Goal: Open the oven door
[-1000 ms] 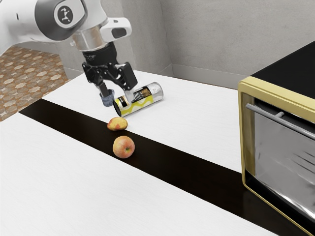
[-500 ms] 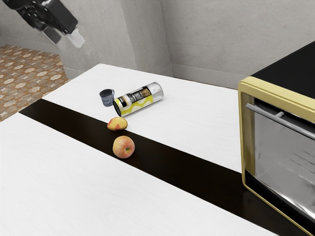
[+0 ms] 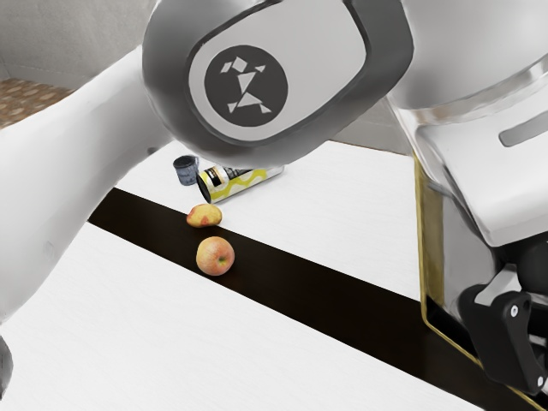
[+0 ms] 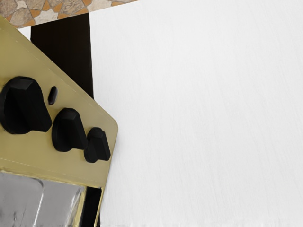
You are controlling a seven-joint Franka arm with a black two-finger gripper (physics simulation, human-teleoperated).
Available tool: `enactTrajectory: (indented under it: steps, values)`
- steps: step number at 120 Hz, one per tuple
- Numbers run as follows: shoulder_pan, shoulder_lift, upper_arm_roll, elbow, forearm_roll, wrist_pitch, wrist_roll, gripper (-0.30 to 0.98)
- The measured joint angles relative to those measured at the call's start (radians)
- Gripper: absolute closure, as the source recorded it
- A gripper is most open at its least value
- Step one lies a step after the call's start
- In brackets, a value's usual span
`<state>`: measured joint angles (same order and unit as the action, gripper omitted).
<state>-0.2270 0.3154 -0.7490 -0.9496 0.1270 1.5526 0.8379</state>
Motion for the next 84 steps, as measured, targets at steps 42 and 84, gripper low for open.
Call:
enactTrajectory:
  steps: [42,84]
  values:
    - [0.035,-0.062,0.112,-0.052,0.018,0.015,0.19,0.0]
    - [0.02,0.014,0.112,-0.078,0.022,0.043,0.292,0.0]
